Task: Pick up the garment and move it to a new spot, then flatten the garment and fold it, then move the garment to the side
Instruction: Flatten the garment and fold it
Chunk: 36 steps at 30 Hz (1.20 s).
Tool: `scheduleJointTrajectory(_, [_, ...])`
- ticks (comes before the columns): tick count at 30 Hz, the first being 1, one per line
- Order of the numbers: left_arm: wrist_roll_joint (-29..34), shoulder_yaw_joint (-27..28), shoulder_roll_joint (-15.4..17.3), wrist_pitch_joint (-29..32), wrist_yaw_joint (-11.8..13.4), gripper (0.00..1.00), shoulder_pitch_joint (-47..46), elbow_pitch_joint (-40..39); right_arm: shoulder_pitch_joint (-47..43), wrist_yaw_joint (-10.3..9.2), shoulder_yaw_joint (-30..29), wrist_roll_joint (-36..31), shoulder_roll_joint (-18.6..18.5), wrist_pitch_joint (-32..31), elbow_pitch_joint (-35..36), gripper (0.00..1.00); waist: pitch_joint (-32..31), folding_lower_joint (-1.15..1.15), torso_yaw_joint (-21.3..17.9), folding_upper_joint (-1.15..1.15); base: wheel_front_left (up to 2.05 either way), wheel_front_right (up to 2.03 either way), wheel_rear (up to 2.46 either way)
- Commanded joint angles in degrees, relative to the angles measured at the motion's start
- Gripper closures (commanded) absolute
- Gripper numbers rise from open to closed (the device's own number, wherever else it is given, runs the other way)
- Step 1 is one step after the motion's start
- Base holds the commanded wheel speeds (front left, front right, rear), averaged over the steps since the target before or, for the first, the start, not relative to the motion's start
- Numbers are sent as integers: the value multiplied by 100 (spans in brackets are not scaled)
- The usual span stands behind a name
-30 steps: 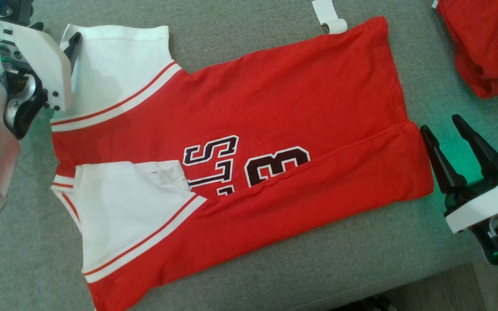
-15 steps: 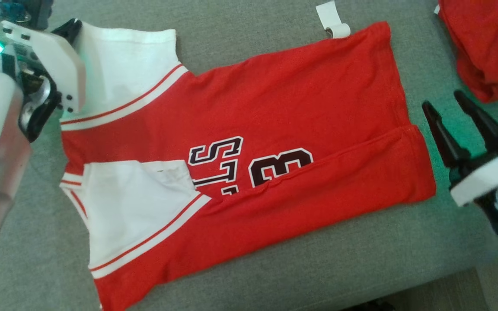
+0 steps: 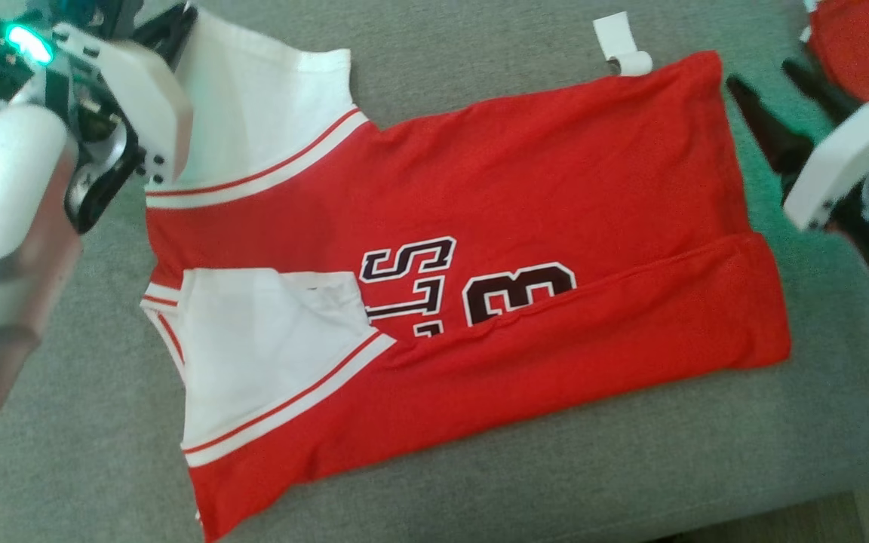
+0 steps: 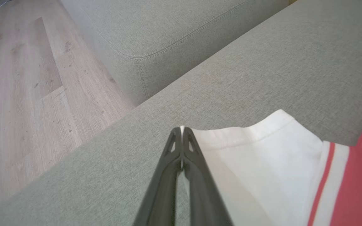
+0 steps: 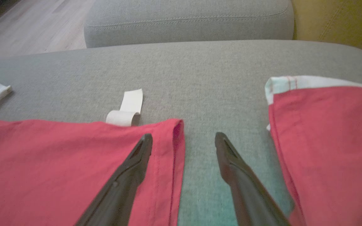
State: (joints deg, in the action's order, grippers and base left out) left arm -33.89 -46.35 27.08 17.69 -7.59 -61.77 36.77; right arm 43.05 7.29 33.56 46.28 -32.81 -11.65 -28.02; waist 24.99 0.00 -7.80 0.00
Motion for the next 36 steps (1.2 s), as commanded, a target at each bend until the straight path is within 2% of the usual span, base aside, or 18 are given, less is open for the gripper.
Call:
scheduleJointTrajectory(1, [-45, 168, 275, -55, 10, 100, -377, -177, 126, 20, 24, 60, -61, 12, -12, 0, 53, 0, 53, 0, 0, 0, 0])
scheduleJointTrajectory(7, [-43, -35, 265, -139, 10, 100, -579, -262, 688, 20, 312, 138, 72, 37, -780, 0, 173, 0, 191, 0, 0, 0, 0])
scheduleJointTrajectory(13, [-64, -195, 209, -254, 10, 100, -719, -262, 917, 20, 731, 248, 39, 175, -1191, 2, 216, 0, 315, 0, 0, 0, 0])
scheduleJointTrajectory(15, [-77, -241, 196, -293, 10, 100, -757, -258, 960, 20, 869, 313, -1, 210, -1266, 13, 220, 0, 350, 0, 0, 0, 0])
scheduleJointTrajectory(16, [-86, -263, 189, -313, 10, 100, -775, -255, 983, 20, 947, 332, -30, 228, -1298, 24, 224, 0, 371, 0, 0, 0, 0])
scheduleJointTrajectory(18, [-108, -331, 178, -374, 10, 100, -817, -236, 1052, 20, 1161, 379, -117, 300, -1375, 54, 234, 0, 425, 0, 0, 0, 0])
scheduleJointTrajectory(20, [-120, -379, 175, -422, 10, 100, -844, -226, 1101, 20, 1274, 419, -164, 365, -1430, 75, 245, 0, 460, 0, 0, 0, 0])
scheduleJointTrajectory(22, [-119, -424, 182, -489, 10, 100, -872, -218, 1170, 20, 1383, 450, -208, 425, -1476, 100, 259, 0, 493, 0, 0, 0, 0])
scheduleJointTrajectory(28, [-76, -489, 211, -822, 10, 100, -968, -189, 1369, 20, 1595, 470, -295, 723, -1609, 100, 289, 0, 558, 0, 0, 0, 0])
scheduleJointTrajectory(31, [49, -449, 221, -1252, 43, 100, -1086, -113, 1482, 20, 1635, 575, -325, 983, -1664, 100, 296, 0, 583, 0, 0, 0, 0])
scheduleJointTrajectory(36, [239, -318, 141, -2100, 242, 100, -1284, 46, 1659, 20, 1556, 811, -410, 1515, -1756, 100, 248, 0, 636, 0, 0, 0, 0])
